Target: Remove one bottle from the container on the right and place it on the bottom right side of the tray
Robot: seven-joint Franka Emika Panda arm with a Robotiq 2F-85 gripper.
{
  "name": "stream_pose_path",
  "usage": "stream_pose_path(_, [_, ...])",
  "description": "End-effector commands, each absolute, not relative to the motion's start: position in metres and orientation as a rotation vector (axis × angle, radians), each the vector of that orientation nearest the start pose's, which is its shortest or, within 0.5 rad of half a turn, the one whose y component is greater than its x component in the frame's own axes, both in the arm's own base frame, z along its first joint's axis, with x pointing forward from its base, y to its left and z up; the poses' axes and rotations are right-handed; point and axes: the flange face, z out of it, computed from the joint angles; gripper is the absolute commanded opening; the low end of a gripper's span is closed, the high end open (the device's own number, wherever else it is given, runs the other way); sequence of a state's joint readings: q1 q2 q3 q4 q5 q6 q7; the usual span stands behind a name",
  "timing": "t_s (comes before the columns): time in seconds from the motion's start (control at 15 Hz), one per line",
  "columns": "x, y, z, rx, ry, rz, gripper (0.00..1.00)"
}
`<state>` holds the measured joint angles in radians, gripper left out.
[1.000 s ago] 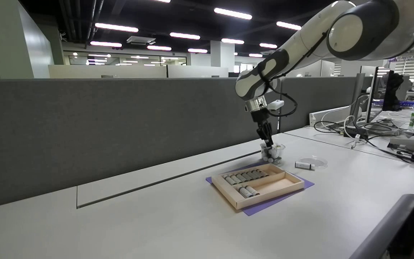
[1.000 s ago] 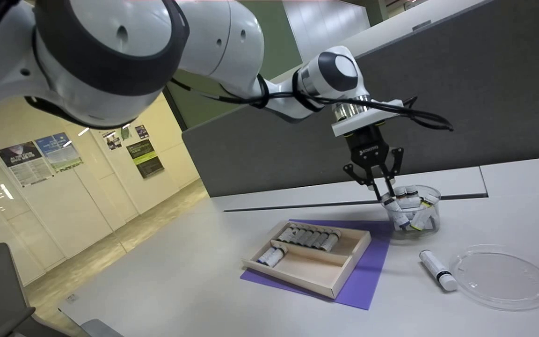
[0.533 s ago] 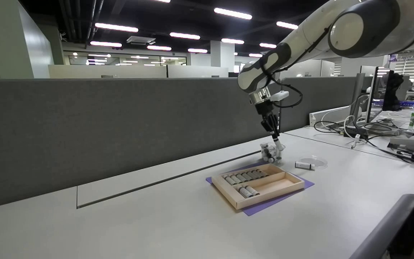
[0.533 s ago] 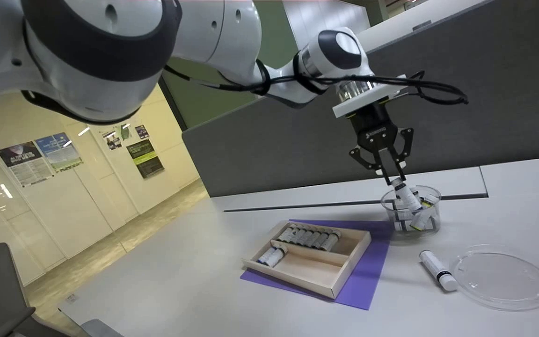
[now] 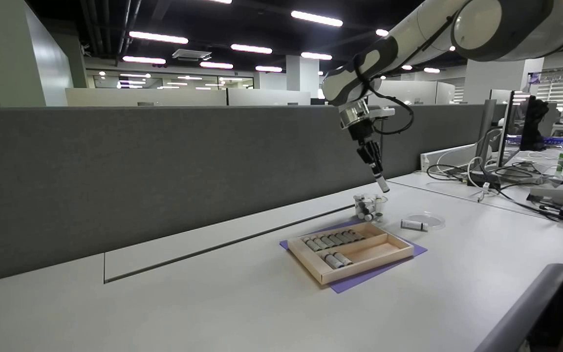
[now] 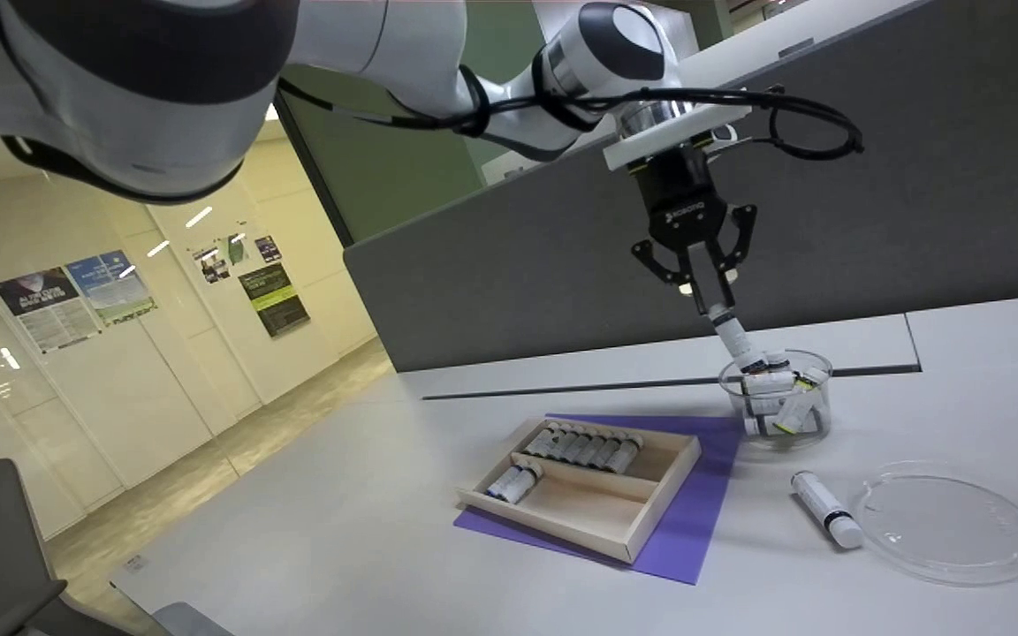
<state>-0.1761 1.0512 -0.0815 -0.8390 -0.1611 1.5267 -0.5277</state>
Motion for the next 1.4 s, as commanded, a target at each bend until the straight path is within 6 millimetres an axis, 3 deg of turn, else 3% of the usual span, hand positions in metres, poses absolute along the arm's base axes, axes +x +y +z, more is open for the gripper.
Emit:
stream_pose_path(0.0, [0.729,-0.15,0.253,-3.041,-0.559,0.689,0.05])
stream_pose_path(0.33, [0.733,-0.082,0.237,-2.932,-0.656,0.714,0.05])
stream_pose_path(0.6, [0.734,-0.055,0.213,-2.916,-0.691,0.747,0.05])
stream_pose_path(0.8, [0.728,-0.053,0.194,-2.894,-0.689,0.791,0.05])
stream_pose_path(1.07, [0.721,-0.065,0.174,-2.881,-0.562,0.776,0.05])
stream_pose_path(1.33, [0.718,-0.069,0.165,-2.863,-0.469,0.719,0.05])
